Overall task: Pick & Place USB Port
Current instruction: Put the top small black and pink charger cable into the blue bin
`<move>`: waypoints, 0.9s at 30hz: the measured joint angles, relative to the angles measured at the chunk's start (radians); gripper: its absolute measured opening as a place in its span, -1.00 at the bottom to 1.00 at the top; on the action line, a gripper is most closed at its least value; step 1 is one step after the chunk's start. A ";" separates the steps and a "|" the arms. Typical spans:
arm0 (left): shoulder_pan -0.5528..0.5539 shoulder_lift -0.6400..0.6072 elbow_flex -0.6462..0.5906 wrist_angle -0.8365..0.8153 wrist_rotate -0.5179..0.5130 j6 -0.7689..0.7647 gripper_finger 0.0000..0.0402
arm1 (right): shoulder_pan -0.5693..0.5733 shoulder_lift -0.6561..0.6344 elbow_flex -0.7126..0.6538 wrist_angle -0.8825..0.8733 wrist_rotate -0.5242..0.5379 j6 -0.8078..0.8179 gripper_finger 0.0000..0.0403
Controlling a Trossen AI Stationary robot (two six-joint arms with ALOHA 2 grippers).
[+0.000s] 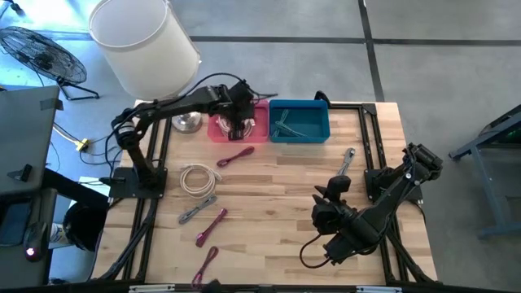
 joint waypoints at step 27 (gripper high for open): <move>-0.262 -0.048 -0.176 -0.150 -0.074 -0.308 -0.27 | 0.023 0.000 0.000 -0.015 -0.039 0.016 -0.31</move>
